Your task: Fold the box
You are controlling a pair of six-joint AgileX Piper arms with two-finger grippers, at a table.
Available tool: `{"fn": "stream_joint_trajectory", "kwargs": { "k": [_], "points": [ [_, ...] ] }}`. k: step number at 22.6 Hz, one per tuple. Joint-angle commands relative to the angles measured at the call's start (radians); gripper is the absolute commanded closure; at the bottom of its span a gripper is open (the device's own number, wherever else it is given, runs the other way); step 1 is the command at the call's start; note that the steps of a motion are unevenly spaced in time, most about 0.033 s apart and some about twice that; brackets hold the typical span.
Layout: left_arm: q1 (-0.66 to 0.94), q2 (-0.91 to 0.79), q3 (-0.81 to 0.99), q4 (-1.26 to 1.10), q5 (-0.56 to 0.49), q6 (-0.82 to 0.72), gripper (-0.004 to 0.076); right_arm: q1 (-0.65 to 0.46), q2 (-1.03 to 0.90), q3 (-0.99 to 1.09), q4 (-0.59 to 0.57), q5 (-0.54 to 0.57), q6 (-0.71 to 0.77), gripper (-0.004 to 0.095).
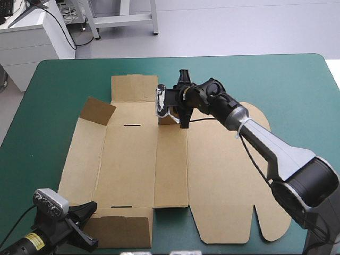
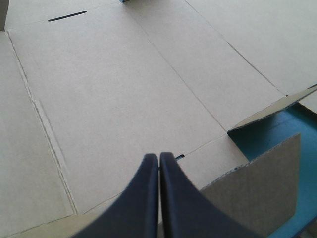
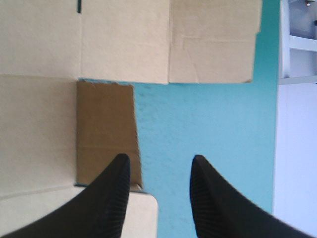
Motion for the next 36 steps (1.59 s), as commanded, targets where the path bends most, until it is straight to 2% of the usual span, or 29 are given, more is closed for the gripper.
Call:
{"fn": "stream_joint_trajectory", "kwargs": {
  "k": [1, 6, 8, 10, 12, 13, 15, 22, 24, 28, 29, 33, 36],
  "points": [
    [-0.004, 0.012, -0.024, -0.030, -0.063, -0.005, 0.0732, -0.039, -0.122, -0.029, -0.104, -0.012, 0.045, 0.0539],
    [-0.004, 0.012, -0.024, -0.030, -0.063, -0.005, 0.0732, -0.105, -0.211, -0.029, -0.197, 0.085, 0.276, 0.0538],
    [-0.004, 0.012, -0.024, -0.033, -0.063, 0.000, 0.0732, -0.134, -0.248, -0.029, -0.253, 0.133, 0.321, 0.0540],
    [-0.004, 0.012, -0.024, -0.033, -0.063, 0.002, 0.0732, -0.178, -0.308, -0.029, -0.322, 0.147, 0.389, 0.0580],
    [-0.004, 0.012, -0.024, -0.033, -0.063, 0.002, 0.0732, -0.231, -0.376, -0.029, -0.342, 0.153, 0.458, 0.0686],
    [-0.004, 0.012, -0.024, -0.033, -0.063, 0.002, 0.0732, -0.273, -0.423, -0.029, -0.344, 0.186, 0.468, 0.0804],
    [-0.004, 0.012, -0.024, -0.033, -0.063, 0.002, 0.0732, -0.318, -0.470, -0.029, -0.344, 0.228, 0.471, 0.0924],
    [-0.004, 0.012, -0.024, -0.033, -0.063, 0.002, 0.0732, -0.543, -0.669, -0.027, -0.340, 0.324, 0.607, 0.0921],
    [-0.004, 0.012, -0.024, -0.033, -0.063, 0.002, 0.0732, -0.632, -0.744, 0.057, -0.338, 0.325, 0.650, 0.0922],
    [-0.004, 0.012, -0.024, -0.033, -0.063, 0.002, 0.0732, -0.720, -0.878, 0.355, -0.338, 0.324, 0.691, 0.0922],
    [-0.004, 0.012, -0.024, -0.033, -0.063, 0.002, 0.0732, -0.726, -0.912, 0.429, -0.322, 0.334, 0.727, 0.0922],
    [-0.004, 0.012, -0.024, -0.033, -0.063, 0.002, 0.0732, -0.727, -1.037, 0.649, -0.061, 0.366, 0.760, 0.0926],
    [-0.004, 0.012, -0.024, -0.033, -0.063, 0.002, 0.0732, -0.727, -1.109, 0.745, -0.023, 0.383, 0.764, 0.0927]
  ]
}}
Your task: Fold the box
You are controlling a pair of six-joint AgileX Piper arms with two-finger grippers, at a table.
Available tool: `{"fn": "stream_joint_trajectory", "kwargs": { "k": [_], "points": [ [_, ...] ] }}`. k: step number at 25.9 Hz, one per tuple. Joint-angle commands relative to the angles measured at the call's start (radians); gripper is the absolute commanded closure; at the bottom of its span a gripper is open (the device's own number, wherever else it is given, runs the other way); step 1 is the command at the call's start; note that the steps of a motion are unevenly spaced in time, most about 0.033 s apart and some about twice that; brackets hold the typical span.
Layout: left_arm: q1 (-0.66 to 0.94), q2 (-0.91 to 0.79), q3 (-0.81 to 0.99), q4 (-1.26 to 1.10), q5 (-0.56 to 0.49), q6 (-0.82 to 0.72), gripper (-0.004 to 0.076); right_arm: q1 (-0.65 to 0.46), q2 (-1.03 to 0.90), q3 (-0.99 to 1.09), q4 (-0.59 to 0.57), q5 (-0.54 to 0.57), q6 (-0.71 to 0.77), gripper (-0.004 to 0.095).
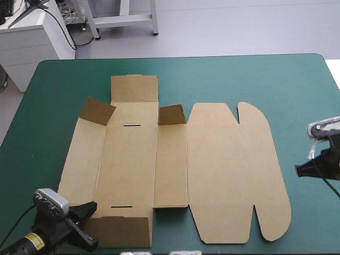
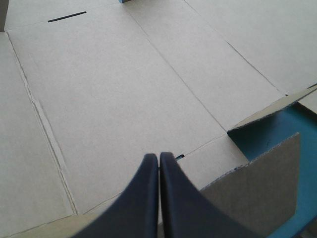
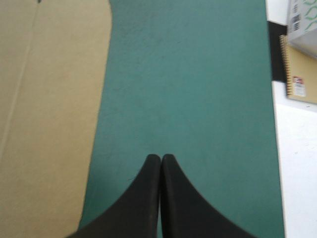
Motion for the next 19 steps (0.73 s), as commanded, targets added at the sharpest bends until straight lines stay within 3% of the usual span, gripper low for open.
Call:
{"fn": "stream_joint_trajectory", "kwargs": {
  "k": [1, 8, 15, 19],
  "points": [
    [-0.004, 0.012, -0.024, -0.033, -0.063, -0.001, 0.0732, -0.009, -0.091, 0.080, 0.029, -0.019, 0.013, 0.0927],
    [-0.004, 0.012, -0.024, -0.033, -0.063, -0.008, 0.0732, -0.009, -0.235, 0.204, 0.098, 0.095, 0.069, 0.0927],
    [-0.004, 0.078, -0.053, -0.067, -0.100, -0.082, 0.0732, -0.009, -0.365, 0.310, 0.208, 0.092, 0.071, 0.0927],
    [-0.004, 0.232, -0.206, -0.070, -0.051, -0.082, 0.0732, -0.009, -0.390, 0.423, 0.223, 0.017, 0.078, 0.0927]
  ]
}}
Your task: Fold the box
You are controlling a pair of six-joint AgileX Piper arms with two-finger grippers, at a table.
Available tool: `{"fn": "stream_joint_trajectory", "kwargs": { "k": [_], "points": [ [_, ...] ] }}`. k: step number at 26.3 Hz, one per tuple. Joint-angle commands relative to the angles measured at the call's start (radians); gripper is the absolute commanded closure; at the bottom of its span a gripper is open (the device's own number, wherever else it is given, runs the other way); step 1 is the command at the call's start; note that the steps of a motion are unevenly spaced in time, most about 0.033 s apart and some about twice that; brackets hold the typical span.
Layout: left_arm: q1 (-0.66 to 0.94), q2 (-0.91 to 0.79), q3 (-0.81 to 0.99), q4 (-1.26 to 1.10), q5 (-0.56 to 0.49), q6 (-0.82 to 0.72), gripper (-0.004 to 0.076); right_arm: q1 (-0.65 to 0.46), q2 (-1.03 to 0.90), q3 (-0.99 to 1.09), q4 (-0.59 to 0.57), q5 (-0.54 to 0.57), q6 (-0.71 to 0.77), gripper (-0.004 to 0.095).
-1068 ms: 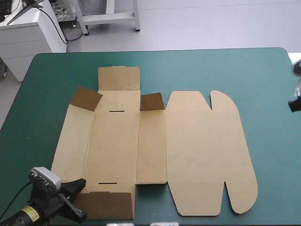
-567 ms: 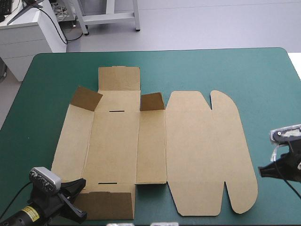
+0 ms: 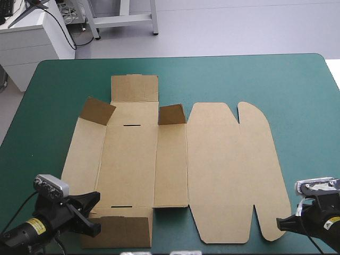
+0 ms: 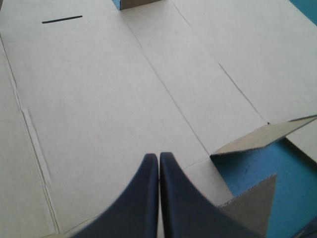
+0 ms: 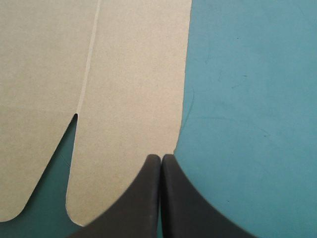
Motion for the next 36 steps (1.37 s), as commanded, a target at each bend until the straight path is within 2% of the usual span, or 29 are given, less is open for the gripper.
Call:
{"fn": "stream_joint_trajectory", "kwargs": {
  "k": [1, 5, 8, 11, 15, 24, 29, 32, 36],
  "points": [
    [-0.004, 0.116, -0.137, -0.032, -0.028, -0.008, 0.0732, -0.009, 0.004, 0.038, 0.032, -0.103, 0.007, 0.0927],
    [-0.004, 0.315, -0.357, -0.030, 0.035, -0.010, 0.0732, -0.009, 0.004, 0.079, 0.103, -0.149, 0.004, 0.0927],
    [-0.004, 0.466, -0.469, 0.077, 0.008, -0.070, 0.0732, -0.009, 0.004, 0.085, 0.119, -0.153, -0.011, 0.0927],
    [0.036, 0.582, -0.549, 0.086, 0.008, -0.093, 0.0732, -0.009, 0.004, 0.087, 0.139, -0.166, -0.012, 0.0927],
    [0.151, 0.678, -0.601, 0.058, 0.010, -0.045, 0.0732, -0.009, 0.004, 0.108, 0.139, -0.182, -0.026, 0.0927],
    [0.623, 0.702, -0.621, -0.149, 0.172, 0.154, 0.0732, -0.009, 0.004, 0.123, 0.139, -0.188, -0.047, 0.0927],
    [0.868, 0.702, -0.621, -0.231, 0.216, 0.210, 0.0732, -0.009, 0.004, 0.123, 0.139, -0.188, -0.047, 0.0927],
    [0.953, 0.702, -0.621, -0.234, 0.252, 0.213, 0.0732, -0.009, 0.004, 0.123, 0.139, -0.188, -0.047, 0.0927],
    [0.973, 0.702, -0.621, -0.232, 0.258, 0.207, 0.0732, -0.009, 0.004, 0.123, 0.139, -0.188, -0.047, 0.0927]
  ]
}}
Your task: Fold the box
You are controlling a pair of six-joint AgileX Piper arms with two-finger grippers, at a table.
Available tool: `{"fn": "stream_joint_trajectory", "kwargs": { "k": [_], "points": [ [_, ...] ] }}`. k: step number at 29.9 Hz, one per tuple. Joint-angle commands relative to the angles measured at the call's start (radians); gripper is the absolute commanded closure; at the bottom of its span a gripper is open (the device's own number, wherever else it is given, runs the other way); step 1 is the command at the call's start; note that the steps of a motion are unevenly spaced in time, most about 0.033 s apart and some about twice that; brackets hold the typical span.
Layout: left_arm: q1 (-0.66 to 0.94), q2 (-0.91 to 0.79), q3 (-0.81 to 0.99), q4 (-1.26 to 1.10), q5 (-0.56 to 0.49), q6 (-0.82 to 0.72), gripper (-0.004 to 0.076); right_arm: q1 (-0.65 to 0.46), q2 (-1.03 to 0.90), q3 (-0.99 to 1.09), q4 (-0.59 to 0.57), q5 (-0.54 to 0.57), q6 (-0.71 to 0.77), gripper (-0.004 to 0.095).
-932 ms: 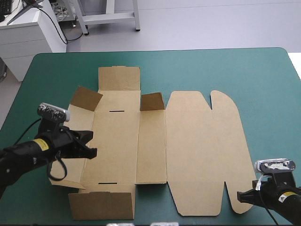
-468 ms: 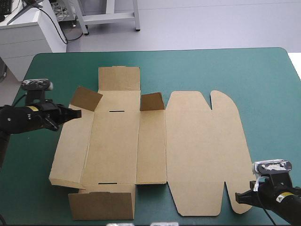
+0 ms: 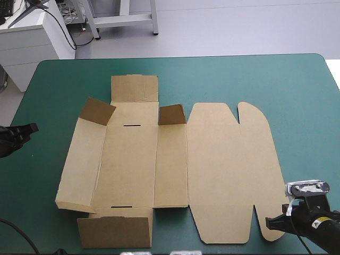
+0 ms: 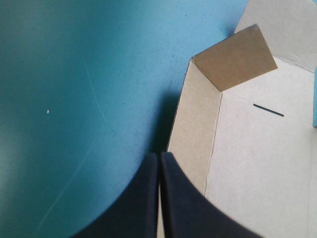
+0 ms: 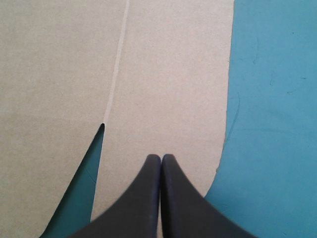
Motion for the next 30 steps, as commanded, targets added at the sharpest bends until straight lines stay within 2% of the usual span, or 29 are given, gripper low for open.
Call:
{"fn": "stream_joint_trajectory", "kwargs": {
  "k": [1, 15, 18, 21, 23, 28, 30],
  "points": [
    [0.009, -0.021, -0.034, -0.054, -0.015, 0.000, 0.0732, -0.009, 0.008, -0.027, 0.013, -0.048, -0.012, 0.0927],
    [0.009, -0.021, -0.034, -0.027, 0.038, 0.002, 0.0731, -0.009, 0.008, -0.027, 0.013, -0.050, -0.012, 0.0927],
    [0.009, -0.021, -0.034, -0.027, 0.038, 0.002, 0.0705, -0.009, 0.008, -0.027, 0.013, -0.050, -0.012, 0.0927],
    [0.009, -0.021, -0.034, -0.027, 0.046, 0.004, 0.0610, -0.009, 0.008, -0.027, 0.013, -0.050, -0.012, 0.0927],
    [0.009, -0.021, -0.034, -0.027, 0.059, 0.004, 0.0511, -0.009, 0.008, -0.027, 0.013, -0.050, -0.012, 0.0927],
    [0.009, -0.021, -0.031, -0.027, 0.079, 0.004, 0.0183, -0.009, 0.008, -0.027, 0.013, -0.050, -0.012, 0.0927],
    [0.009, -0.021, -0.022, -0.027, 0.079, 0.004, 0.0122, -0.007, 0.008, -0.027, 0.013, -0.050, -0.012, 0.0927]
  ]
}}
